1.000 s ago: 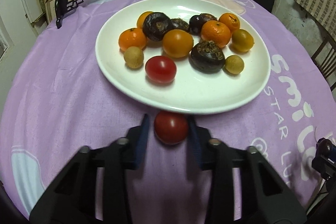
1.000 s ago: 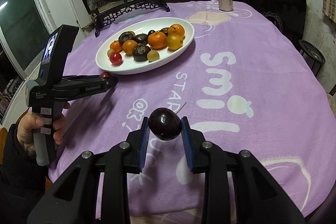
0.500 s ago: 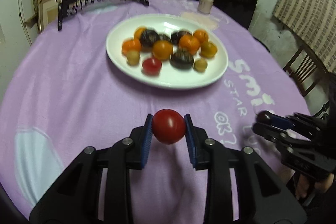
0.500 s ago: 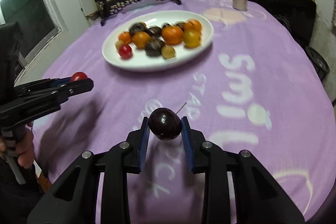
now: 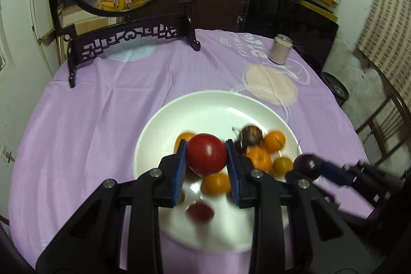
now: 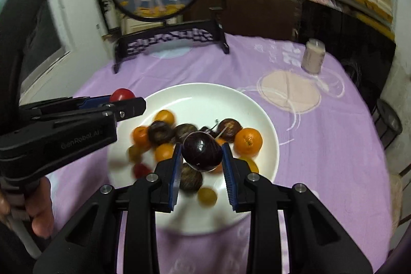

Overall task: Organize fruits
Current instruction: 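Place the cherry and red tomato on the plate and open both tools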

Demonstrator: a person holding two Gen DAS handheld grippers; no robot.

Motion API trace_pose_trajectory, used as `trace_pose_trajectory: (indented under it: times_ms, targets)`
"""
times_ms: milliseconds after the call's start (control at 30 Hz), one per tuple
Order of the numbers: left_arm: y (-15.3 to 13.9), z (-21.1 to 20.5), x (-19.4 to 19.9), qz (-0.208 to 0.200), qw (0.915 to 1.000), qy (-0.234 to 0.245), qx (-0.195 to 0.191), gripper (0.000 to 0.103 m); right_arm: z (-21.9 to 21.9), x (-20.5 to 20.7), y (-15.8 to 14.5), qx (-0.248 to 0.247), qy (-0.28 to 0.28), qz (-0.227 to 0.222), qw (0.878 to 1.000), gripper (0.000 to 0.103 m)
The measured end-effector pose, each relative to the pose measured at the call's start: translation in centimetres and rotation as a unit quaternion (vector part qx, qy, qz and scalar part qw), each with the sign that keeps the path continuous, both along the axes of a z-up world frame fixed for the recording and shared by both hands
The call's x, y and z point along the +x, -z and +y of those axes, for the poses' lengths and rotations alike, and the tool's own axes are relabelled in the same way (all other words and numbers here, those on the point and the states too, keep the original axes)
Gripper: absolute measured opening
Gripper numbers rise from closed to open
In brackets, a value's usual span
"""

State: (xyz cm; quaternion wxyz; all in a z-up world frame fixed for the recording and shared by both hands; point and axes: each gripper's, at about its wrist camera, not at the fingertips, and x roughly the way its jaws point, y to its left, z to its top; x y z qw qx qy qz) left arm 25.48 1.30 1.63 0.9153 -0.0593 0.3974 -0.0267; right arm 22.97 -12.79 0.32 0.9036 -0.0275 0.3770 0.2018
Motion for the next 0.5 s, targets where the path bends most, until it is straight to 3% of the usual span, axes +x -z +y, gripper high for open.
trace_pose_trajectory:
  times_ms: [133,367,433,467,500]
  targets:
    - [2.0,-0.6,1.4,0.019,0.9996,0.007,-0.018,0.03,-0.4,1.7,2.8,0.009,0.001,0.036,0.999,0.031]
    - [3.0,-1.8,1.5,0.026,0.9993,0.026,-0.005,0.031,0.2,2.0,3.4,0.003,-0.006,0.043,0.999,0.031]
    - [3.1,-1.9,1.5,0.025,0.9993,0.029,-0.002,0.041,0.3,2.2,3.5,-0.001,-0.003,0.041,0.999,0.031]
    - [3.1,-1.9,1.5,0.024,0.9993,0.029,-0.003,0.059,0.4,2.4,3.6,-0.005,-0.001,0.039,0.999,0.033]
    - [3.0,-2.0,1.4,0.02,0.9995,0.026,-0.002,0.062,0.5,2.4,3.7,-0.01,0.002,0.038,0.999,0.036]
